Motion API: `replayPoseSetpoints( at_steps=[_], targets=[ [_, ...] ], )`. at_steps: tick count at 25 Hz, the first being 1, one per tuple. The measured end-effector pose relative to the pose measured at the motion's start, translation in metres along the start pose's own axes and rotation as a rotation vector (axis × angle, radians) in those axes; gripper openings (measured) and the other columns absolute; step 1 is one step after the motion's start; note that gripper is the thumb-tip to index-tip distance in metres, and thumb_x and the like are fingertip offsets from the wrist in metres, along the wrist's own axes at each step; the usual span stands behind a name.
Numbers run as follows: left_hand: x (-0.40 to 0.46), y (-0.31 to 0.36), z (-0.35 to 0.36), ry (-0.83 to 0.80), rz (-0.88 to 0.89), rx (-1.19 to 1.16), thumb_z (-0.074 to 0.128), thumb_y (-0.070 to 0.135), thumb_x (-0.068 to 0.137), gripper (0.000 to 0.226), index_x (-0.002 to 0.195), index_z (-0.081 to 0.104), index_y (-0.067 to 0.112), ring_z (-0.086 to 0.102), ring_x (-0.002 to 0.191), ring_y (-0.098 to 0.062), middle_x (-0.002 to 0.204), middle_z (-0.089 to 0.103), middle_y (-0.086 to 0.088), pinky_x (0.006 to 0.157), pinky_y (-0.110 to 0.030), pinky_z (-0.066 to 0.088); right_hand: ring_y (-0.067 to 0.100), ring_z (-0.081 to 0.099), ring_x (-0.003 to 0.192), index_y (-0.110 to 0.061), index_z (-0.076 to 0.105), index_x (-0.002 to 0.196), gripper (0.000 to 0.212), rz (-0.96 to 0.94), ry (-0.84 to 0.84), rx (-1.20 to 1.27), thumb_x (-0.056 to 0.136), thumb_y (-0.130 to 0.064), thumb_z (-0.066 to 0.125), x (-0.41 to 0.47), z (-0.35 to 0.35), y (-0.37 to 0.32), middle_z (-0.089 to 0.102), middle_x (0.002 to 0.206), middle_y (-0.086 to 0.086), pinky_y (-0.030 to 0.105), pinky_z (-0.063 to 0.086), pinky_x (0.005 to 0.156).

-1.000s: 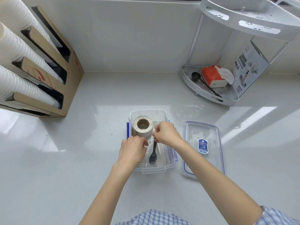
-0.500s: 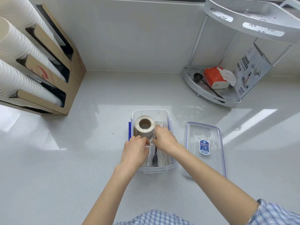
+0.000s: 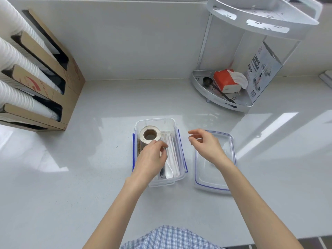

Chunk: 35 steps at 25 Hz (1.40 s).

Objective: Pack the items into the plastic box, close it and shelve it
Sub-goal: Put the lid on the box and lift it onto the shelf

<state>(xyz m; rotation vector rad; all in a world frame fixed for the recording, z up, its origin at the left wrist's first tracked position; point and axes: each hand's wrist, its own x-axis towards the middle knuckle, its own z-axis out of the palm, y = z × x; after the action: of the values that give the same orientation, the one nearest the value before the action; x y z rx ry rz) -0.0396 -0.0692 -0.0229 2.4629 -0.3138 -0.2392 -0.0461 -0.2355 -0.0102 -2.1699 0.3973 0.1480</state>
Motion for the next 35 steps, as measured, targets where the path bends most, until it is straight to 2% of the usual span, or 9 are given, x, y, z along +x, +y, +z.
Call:
replayPoseSetpoints(
  at_steps=[5, 8, 11, 15, 17, 20, 24, 30, 35],
  targets=[
    [0.003, 0.043, 0.029, -0.063, 0.071, -0.109, 0.04, 0.015, 0.091, 0.033, 0.12, 0.053, 0.008, 0.056, 0.107, -0.023, 0.121, 0.059, -0.01, 0.094, -0.03, 0.042, 0.015, 0.052, 0.092, -0.015, 0.055, 0.119, 0.031, 0.131, 0.05, 0.02, 0.09, -0.017, 0.045, -0.015, -0.026, 0.047, 0.061, 0.118, 0.007, 0.022, 0.036, 0.077],
    [0.005, 0.062, 0.058, -0.13, 0.058, -0.167, 0.04, 0.016, 0.091, 0.036, 0.125, 0.047, 0.005, 0.052, 0.117, -0.022, 0.131, 0.053, -0.011, 0.098, -0.029, 0.039, 0.021, 0.054, 0.106, -0.013, 0.054, 0.121, 0.032, 0.175, 0.103, -0.009, 0.09, -0.016, 0.044, -0.021, -0.039, 0.076, 0.056, 0.125, 0.012, 0.024, 0.038, 0.085],
    [0.005, 0.07, 0.088, -0.204, 0.016, -0.112, 0.039, 0.018, 0.092, 0.042, 0.132, 0.039, 0.005, 0.038, 0.129, -0.024, 0.141, 0.04, -0.012, 0.105, -0.03, 0.029, 0.029, 0.045, 0.124, -0.014, 0.041, 0.133, 0.043, 0.226, 0.125, -0.048, 0.091, -0.019, 0.045, -0.021, -0.048, 0.1, 0.043, 0.134, 0.019, 0.032, 0.034, 0.102],
    [0.009, 0.072, 0.114, -0.236, -0.103, 0.015, 0.039, 0.021, 0.091, 0.055, 0.14, 0.021, 0.004, 0.016, 0.139, -0.029, 0.151, 0.019, -0.015, 0.112, -0.038, 0.019, 0.034, 0.04, 0.125, -0.011, 0.028, 0.14, 0.054, 0.284, 0.08, -0.063, 0.089, -0.02, 0.045, -0.014, -0.05, 0.123, 0.041, 0.133, 0.024, 0.037, 0.032, 0.105],
    [0.011, 0.071, 0.12, -0.279, -0.182, 0.04, 0.039, 0.023, 0.091, 0.061, 0.142, 0.01, 0.004, 0.007, 0.142, -0.031, 0.153, 0.01, -0.018, 0.115, -0.041, 0.013, 0.035, 0.038, 0.125, -0.005, 0.032, 0.136, 0.051, 0.311, 0.059, -0.106, 0.089, -0.019, 0.044, -0.013, -0.048, 0.13, 0.042, 0.131, 0.026, 0.037, 0.033, 0.103],
    [0.011, 0.071, 0.127, -0.296, -0.211, 0.057, 0.039, 0.023, 0.091, 0.067, 0.142, 0.001, 0.001, 0.002, 0.143, -0.031, 0.154, 0.005, -0.019, 0.117, -0.04, 0.008, 0.038, 0.037, 0.121, 0.002, 0.047, 0.109, 0.029, 0.351, 0.049, -0.188, 0.09, -0.02, 0.043, -0.015, -0.043, 0.131, 0.036, 0.129, 0.024, 0.037, 0.036, 0.097],
    [0.011, 0.071, 0.127, -0.294, -0.208, 0.05, 0.039, 0.023, 0.091, 0.067, 0.142, 0.003, -0.001, 0.001, 0.143, -0.03, 0.155, 0.006, -0.018, 0.118, -0.039, 0.008, 0.038, 0.038, 0.118, 0.006, 0.048, 0.103, 0.029, 0.324, 0.08, -0.217, 0.09, -0.02, 0.043, -0.018, -0.038, 0.132, 0.037, 0.127, 0.024, 0.037, 0.037, 0.095],
    [0.009, 0.073, 0.117, -0.266, -0.199, -0.037, 0.04, 0.022, 0.091, 0.064, 0.142, 0.008, 0.002, 0.006, 0.143, -0.031, 0.155, 0.008, -0.017, 0.115, -0.036, 0.01, 0.039, 0.04, 0.115, -0.005, 0.039, 0.082, 0.013, 0.301, 0.151, -0.076, 0.09, -0.014, 0.041, -0.021, -0.039, 0.123, 0.039, 0.123, 0.026, 0.034, 0.035, 0.091],
    [0.003, 0.084, 0.089, -0.117, -0.133, -0.146, 0.04, 0.02, 0.091, 0.057, 0.141, 0.018, 0.003, 0.02, 0.14, -0.028, 0.151, 0.023, -0.013, 0.112, -0.031, 0.017, 0.035, 0.036, 0.121, 0.003, 0.051, 0.112, 0.028, 0.194, 0.272, -0.011, 0.091, -0.011, 0.04, -0.022, -0.055, 0.102, 0.038, 0.126, 0.022, 0.031, 0.033, 0.093]
  ],
)
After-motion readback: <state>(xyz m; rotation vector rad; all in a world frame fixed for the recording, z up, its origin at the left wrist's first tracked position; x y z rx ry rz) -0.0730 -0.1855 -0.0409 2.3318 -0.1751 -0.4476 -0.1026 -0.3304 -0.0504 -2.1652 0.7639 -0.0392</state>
